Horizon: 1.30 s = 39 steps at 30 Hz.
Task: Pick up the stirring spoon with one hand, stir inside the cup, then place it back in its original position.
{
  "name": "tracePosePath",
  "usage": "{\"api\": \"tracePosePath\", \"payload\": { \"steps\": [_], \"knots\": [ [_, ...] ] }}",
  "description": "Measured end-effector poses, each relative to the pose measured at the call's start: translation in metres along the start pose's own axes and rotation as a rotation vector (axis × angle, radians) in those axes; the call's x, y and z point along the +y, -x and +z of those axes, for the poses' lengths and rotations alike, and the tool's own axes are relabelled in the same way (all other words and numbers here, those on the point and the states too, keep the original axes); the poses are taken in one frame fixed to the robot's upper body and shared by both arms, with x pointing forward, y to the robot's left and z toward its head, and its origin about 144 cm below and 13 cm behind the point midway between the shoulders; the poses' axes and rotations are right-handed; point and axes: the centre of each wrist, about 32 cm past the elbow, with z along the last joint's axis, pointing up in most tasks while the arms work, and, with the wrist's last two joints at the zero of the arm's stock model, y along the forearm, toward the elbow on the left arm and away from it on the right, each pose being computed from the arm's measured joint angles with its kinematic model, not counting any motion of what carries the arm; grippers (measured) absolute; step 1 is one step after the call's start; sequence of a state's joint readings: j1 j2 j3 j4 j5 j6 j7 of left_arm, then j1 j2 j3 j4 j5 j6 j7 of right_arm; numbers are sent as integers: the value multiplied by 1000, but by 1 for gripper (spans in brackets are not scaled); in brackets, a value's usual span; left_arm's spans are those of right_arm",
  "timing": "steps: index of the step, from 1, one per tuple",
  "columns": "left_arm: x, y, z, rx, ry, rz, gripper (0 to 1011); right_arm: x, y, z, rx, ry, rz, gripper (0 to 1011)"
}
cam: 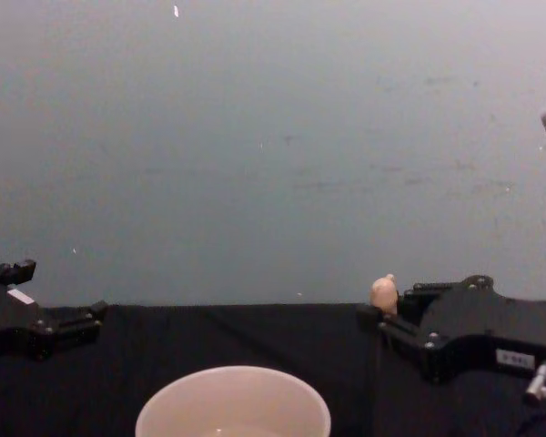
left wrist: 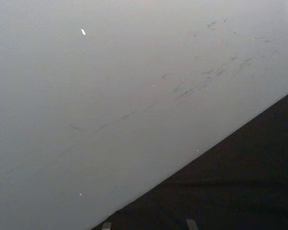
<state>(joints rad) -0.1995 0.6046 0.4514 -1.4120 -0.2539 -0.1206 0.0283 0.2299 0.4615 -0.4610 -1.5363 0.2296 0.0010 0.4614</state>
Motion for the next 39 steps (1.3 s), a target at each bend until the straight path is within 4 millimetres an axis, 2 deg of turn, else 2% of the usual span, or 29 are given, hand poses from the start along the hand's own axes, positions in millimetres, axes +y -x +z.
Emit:
{"api": "tracePosePath", "payload": {
  "steps": [16, 39],
  "knots": [
    [0, 0, 0, 0, 0, 0, 1001, -4, -7, 6, 8, -46, -38, 205],
    [0, 0, 0, 0, 0, 0, 1001, -27, -22, 47, 127, -200, -87, 204]
  ]
}}
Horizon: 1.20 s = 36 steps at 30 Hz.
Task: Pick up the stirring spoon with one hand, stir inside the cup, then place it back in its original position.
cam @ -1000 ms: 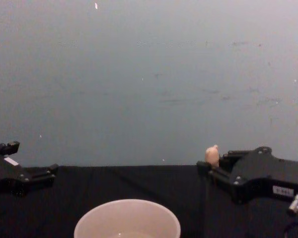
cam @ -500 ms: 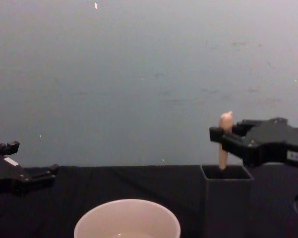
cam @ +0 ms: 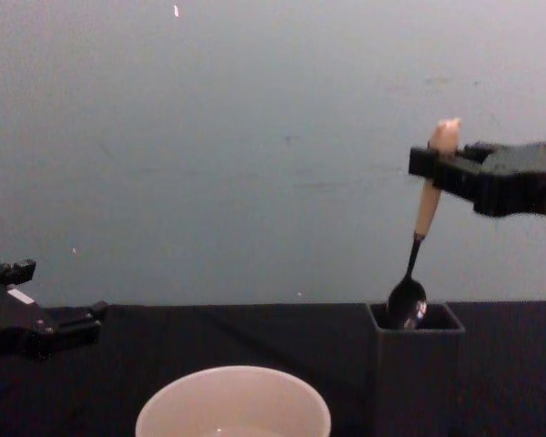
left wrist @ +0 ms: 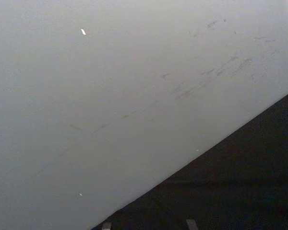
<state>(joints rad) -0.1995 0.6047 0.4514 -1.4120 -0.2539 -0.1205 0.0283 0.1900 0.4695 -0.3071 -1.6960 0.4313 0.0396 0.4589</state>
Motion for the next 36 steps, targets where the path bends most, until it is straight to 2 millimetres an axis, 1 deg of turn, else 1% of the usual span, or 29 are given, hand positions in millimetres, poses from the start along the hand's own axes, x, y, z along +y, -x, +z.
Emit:
{"api": "tracePosePath", "payload": {
  "steps": [8, 15, 18, 25, 32, 36],
  "knots": [
    [0, 0, 0, 0, 0, 0, 1001, -1, 2, 13, 44, -65, -3, 205],
    [0, 0, 0, 0, 0, 0, 1001, 4, 8, 14, 69, -92, 13, 205],
    [0, 0, 0, 0, 0, 0, 1001, 10, 16, 12, 78, -99, 37, 205],
    [0, 0, 0, 0, 0, 0, 1001, 23, 34, 3, 91, -106, 97, 204],
    [0, 0, 0, 0, 0, 0, 1001, 37, 51, -13, 86, -103, 134, 205],
    [0, 0, 0, 0, 0, 0, 1001, 44, 59, -27, 85, -89, 149, 205]
  ]
}}
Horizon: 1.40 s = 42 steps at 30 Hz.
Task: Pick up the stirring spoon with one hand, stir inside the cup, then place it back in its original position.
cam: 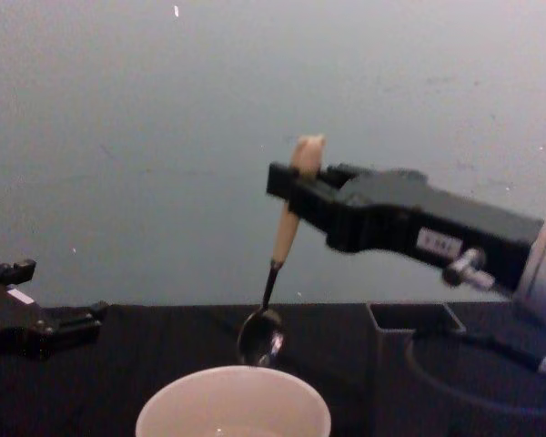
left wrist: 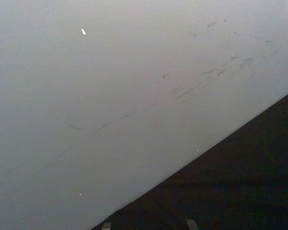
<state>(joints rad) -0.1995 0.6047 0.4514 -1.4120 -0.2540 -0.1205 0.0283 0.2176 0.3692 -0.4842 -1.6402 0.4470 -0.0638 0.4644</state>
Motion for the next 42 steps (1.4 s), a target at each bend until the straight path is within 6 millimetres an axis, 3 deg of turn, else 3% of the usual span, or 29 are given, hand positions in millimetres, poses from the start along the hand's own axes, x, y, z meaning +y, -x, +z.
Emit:
{"api": "tracePosePath", "payload": {
  "steps": [22, 42],
  "knots": [
    [0, 0, 0, 0, 0, 0, 1001, 13, 12, -54, -40, 82, -1, 205],
    [0, 0, 0, 0, 0, 0, 1001, 14, 9, -67, -50, 99, -23, 204]
  ]
}}
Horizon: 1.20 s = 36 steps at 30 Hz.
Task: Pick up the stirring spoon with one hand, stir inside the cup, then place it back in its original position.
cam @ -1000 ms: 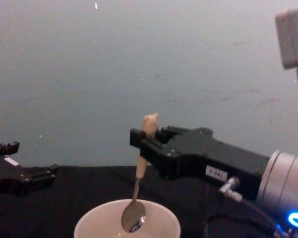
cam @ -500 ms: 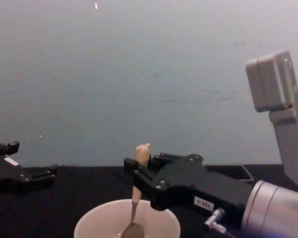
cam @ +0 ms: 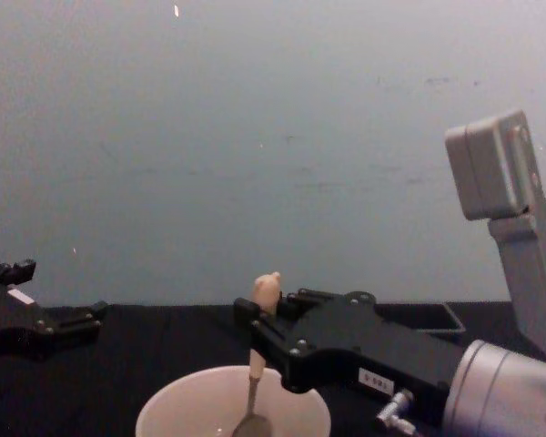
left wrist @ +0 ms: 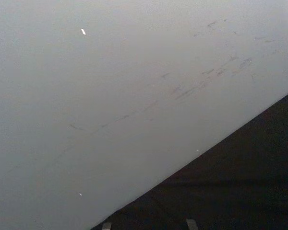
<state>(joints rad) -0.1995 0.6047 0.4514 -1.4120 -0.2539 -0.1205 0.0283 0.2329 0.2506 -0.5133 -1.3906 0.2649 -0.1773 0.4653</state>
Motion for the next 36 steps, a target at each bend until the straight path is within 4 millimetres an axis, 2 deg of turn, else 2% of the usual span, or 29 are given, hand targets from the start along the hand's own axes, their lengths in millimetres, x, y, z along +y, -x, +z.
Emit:
{"api": "tracePosePath", "payload": {
  "steps": [24, 36],
  "knots": [
    [0, 0, 0, 0, 0, 0, 1001, -29, -1, 10, 22, -4, 26, 204],
    [0, 0, 0, 0, 0, 0, 1001, -34, 6, 13, 36, -6, 67, 204]
  ]
}}
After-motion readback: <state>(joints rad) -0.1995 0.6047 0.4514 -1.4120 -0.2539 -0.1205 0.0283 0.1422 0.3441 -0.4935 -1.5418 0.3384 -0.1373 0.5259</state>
